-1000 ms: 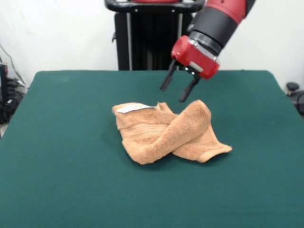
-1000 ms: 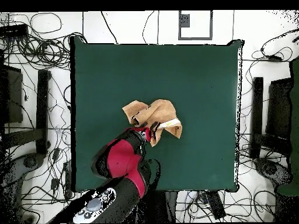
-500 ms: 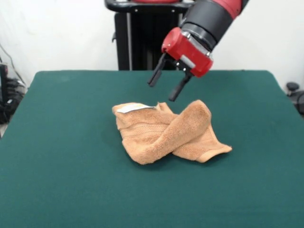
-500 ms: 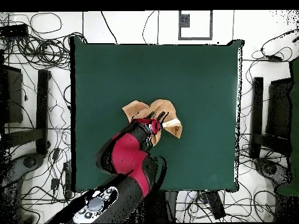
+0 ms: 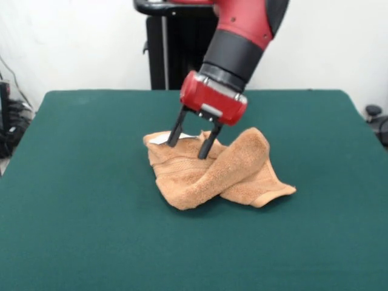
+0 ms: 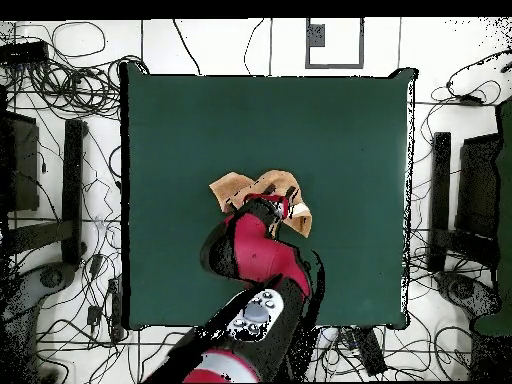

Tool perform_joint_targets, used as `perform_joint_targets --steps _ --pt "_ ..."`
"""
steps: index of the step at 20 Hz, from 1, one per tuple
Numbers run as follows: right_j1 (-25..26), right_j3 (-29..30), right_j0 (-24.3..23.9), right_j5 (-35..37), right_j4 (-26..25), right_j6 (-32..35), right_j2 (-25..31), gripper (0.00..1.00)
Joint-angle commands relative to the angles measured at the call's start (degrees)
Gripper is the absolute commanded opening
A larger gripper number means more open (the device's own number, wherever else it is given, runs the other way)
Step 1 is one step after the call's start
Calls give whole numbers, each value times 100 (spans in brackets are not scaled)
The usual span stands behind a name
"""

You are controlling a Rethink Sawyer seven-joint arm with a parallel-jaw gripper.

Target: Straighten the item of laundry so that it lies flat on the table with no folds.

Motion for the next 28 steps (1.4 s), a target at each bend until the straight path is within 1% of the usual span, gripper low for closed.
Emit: perform_joint_targets --steps 1,5,9,15,18,20,22,24,28 --pt "-70 -53 -127 56 -36 1393 1681 100" --pt "-212 117 -226 233 79 1431 1897 100" --pt "-423 290 -374 442 27 1357 2082 100" --pt "-1061 766 -1039 1129 -247 1049 2706 100" --pt "-1237 921 -1170 1293 -257 942 2800 100" --pt "-1265 974 -1144 1301 -228 930 2766 100" --pt "-1192 885 -977 1189 -253 845 2526 100" --pt "-1057 850 -1085 991 -371 801 2588 100" --pt "-992 830 -1316 965 -578 705 2751 100"
